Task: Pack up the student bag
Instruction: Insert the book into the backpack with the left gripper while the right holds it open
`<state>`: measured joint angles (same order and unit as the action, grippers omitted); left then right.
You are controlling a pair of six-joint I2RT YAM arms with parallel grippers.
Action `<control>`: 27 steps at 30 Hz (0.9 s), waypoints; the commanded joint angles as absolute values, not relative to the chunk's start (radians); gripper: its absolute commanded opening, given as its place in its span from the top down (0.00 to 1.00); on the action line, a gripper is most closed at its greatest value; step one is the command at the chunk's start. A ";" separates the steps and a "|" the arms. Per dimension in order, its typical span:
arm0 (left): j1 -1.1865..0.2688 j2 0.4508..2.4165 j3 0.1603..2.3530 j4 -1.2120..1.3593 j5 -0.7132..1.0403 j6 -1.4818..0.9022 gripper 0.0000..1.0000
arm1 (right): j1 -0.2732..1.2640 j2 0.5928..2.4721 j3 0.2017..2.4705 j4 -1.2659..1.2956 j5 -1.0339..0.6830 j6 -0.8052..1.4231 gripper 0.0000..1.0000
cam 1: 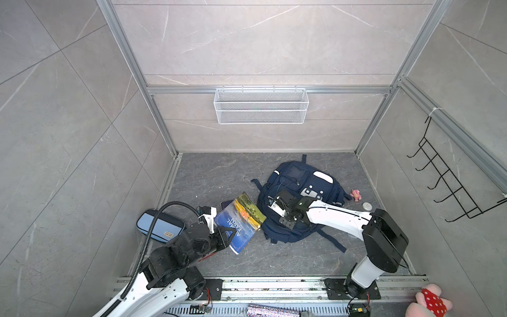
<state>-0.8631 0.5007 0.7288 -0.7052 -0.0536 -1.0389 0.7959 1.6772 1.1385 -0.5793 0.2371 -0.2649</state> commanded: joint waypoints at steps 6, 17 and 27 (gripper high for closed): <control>-0.860 0.538 0.793 -0.488 -0.104 -0.972 1.00 | 0.745 1.611 1.366 -0.598 0.234 -0.275 1.00; -0.857 0.688 0.813 -0.431 -0.143 -0.974 1.00 | 0.690 1.574 1.599 -0.613 0.175 -0.281 1.00; -0.835 1.050 0.810 0.038 -0.068 -1.002 1.00 | 0.690 1.507 1.560 -0.567 0.066 -0.308 1.00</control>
